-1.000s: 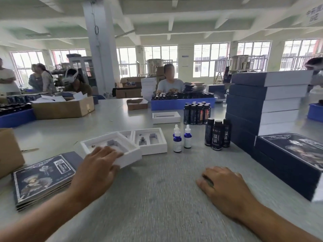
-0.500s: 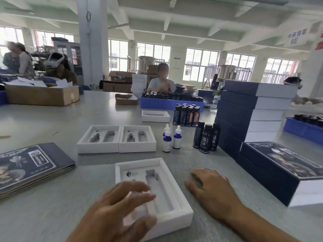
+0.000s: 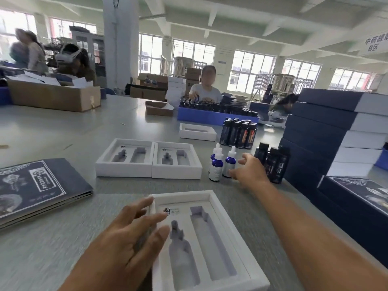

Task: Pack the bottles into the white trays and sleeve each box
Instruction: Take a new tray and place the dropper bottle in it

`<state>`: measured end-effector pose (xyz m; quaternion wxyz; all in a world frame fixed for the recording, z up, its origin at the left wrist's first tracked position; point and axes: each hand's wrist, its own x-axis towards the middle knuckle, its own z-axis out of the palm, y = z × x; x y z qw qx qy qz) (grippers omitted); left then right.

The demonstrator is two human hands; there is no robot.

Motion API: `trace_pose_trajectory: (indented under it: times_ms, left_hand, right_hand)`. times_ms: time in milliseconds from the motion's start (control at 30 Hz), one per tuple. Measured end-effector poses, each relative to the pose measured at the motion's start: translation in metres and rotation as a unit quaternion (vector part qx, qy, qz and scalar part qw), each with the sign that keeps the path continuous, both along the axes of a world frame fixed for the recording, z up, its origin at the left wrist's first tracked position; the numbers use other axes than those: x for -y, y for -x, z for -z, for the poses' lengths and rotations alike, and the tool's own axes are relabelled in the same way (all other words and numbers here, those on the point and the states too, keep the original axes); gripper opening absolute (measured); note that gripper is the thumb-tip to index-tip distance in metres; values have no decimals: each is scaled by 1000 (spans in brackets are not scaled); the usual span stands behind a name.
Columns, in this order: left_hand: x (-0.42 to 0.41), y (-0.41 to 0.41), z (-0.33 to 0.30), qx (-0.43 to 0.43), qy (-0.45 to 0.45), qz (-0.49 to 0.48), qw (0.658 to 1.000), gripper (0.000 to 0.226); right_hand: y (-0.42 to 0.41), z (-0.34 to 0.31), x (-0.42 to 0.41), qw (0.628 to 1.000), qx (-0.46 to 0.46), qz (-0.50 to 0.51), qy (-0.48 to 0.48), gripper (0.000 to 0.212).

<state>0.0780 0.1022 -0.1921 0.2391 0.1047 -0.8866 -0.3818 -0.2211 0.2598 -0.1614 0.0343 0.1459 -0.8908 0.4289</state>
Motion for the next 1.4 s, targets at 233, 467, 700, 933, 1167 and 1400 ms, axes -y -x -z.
trace_pose_trajectory:
  times_ms: [233,467,700,933,1167,1400]
  left_hand:
    - [1,2,-1,18,4,-4,1000,43]
    - [4,0,5,99,17,21,995,58]
    - [4,-1,4,47,26,2,999,71]
    - [0,-6,0,36,53,-12,998,53]
    - [2,-3,3,39,61,-18,997,53]
    - [4,-2,6,27,52,-16,998,53]
  right_hand:
    - [12,6,15,996,64,1,65,25]
    - [-51,-12,-34,995,72,-36,60,22]
    - [-195,-49,-69,974,31,-224,-9,46]
    - [-251,-25,-43,912,-211,-160,-312,86]
    - [-253,-30,-58,938,-99,-234,-237,67]
    - [-250,-23,-61,948,-94,-234,-195,56]
